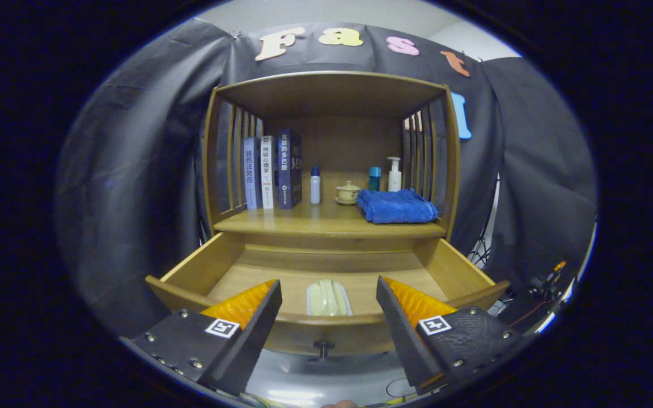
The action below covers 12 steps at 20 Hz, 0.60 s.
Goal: Pull open the drawer, take out the items inside it, and place them on the countertop above the cabinet.
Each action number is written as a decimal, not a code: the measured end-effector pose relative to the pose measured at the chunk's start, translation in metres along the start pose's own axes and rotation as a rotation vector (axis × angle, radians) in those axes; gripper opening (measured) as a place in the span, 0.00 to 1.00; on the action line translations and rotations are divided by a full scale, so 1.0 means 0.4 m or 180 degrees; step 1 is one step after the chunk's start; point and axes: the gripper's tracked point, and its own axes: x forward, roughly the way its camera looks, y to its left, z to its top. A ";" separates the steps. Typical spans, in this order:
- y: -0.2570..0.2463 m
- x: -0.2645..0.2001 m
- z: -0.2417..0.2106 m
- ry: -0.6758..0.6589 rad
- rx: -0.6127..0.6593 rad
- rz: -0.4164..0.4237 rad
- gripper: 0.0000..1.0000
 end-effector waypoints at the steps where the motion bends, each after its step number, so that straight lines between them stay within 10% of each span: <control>1: -0.007 0.026 0.005 0.0090 0.0008 -0.0007 0.99; 12: -0.001 0.266 -0.119 0.1321 -0.0155 0.0094 1.00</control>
